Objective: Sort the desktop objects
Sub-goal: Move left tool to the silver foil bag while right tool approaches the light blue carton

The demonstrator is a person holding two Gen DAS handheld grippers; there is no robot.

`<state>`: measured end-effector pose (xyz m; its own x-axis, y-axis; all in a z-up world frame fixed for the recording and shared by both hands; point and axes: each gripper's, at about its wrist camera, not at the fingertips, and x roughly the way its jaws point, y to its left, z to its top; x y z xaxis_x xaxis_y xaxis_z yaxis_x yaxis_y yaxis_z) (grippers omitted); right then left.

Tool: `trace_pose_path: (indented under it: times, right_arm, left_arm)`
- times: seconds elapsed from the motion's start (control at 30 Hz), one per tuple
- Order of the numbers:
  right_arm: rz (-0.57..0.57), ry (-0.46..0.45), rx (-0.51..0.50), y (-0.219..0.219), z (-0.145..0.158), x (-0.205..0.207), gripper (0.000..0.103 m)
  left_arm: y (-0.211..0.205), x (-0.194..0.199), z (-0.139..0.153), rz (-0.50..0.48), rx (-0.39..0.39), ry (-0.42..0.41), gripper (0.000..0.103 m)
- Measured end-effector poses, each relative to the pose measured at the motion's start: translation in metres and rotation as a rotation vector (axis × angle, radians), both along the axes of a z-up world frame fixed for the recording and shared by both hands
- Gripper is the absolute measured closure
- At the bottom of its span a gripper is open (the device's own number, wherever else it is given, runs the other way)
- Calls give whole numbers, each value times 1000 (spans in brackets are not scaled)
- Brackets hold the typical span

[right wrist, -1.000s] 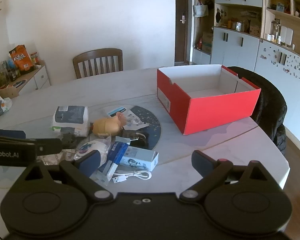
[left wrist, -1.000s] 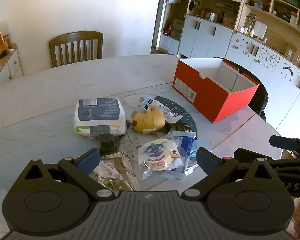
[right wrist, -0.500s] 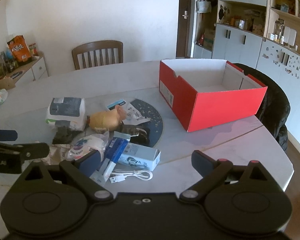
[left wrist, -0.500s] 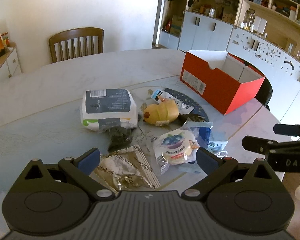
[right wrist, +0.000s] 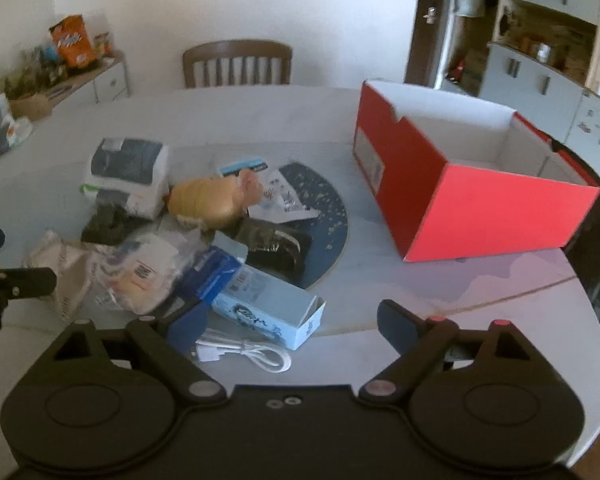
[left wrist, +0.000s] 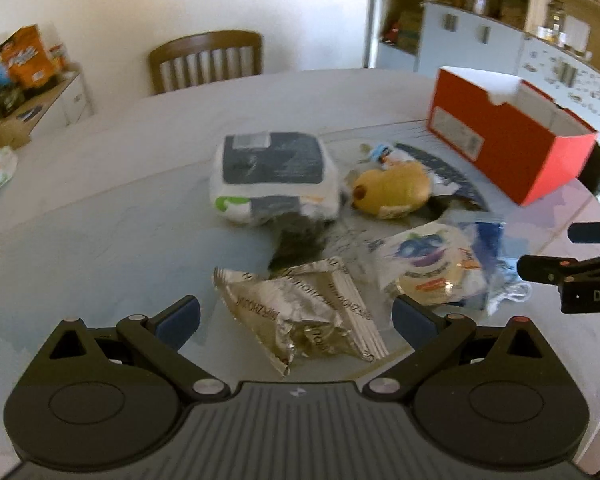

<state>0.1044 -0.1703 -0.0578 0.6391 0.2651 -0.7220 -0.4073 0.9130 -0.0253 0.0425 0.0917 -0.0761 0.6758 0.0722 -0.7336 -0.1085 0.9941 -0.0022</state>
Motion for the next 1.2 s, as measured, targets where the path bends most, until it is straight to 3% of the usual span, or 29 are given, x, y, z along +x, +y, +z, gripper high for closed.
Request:
trace_pose_path:
  times: [0.3, 0.77, 0.87, 0.93, 1.2]
  right_arm:
    - [87, 57, -25, 5, -25, 26, 14]
    - [171, 82, -2, 15, -42, 40, 20]
    - [188, 82, 4, 16, -41, 40, 25]
    - [201, 81, 6, 17, -39, 40, 38]
    - [198, 95, 25, 12, -33, 40, 54]
  left_arm:
    - [-3, 11, -20, 53, 23, 68, 0]
    - [0, 28, -40, 45, 34, 78, 2]
    - [0, 29, -40, 35, 13, 77, 12]
    - [-1, 29, -40, 23, -1, 77, 20]
    - [3, 28, -34, 44, -62, 60, 41]
